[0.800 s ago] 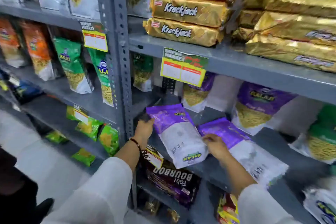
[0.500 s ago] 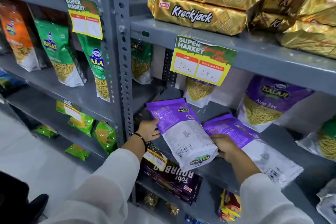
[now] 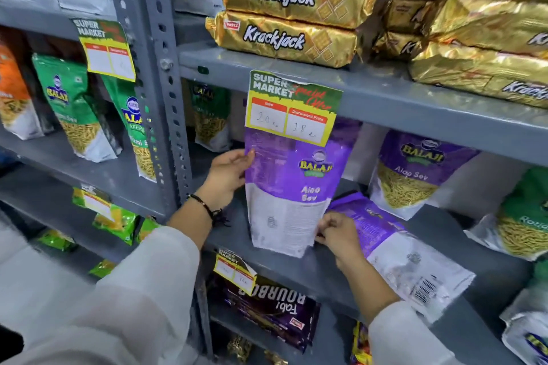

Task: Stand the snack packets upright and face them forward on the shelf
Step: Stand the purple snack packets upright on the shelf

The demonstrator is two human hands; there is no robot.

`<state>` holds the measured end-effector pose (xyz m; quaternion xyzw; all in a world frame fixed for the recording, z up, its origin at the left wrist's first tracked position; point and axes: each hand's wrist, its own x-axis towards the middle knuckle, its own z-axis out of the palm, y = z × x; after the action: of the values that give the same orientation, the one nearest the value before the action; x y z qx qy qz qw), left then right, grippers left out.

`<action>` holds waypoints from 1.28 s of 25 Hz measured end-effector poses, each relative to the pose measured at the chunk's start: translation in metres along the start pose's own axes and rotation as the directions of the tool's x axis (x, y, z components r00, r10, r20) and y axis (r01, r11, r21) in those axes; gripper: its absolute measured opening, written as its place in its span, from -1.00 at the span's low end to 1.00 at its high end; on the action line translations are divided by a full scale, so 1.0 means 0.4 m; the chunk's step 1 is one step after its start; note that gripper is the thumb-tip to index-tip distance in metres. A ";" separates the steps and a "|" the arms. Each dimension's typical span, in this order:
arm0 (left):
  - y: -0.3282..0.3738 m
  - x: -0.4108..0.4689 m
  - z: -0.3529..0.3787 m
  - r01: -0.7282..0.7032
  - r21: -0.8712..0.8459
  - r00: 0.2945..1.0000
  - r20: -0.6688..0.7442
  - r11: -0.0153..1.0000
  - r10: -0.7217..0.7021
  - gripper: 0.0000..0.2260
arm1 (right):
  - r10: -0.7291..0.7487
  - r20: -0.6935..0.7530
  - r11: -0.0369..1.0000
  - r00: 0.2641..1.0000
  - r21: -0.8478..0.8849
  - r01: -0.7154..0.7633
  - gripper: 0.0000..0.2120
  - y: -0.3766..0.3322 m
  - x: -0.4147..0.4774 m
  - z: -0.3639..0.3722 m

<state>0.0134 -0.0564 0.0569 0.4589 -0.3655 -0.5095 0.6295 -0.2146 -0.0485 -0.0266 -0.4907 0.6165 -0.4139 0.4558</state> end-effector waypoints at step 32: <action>-0.011 0.022 0.030 -0.026 -0.023 0.988 -0.150 0.999 0.022 -0.83 | -0.045 0.409 0.995 0.911 0.103 0.003 -0.71 -0.062 0.019 -0.011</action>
<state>0.0030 -0.0676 0.0564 0.4836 -0.3161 -0.4705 0.6669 -0.2140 -0.0600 -0.0029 -0.5508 0.4792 -0.3374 0.5942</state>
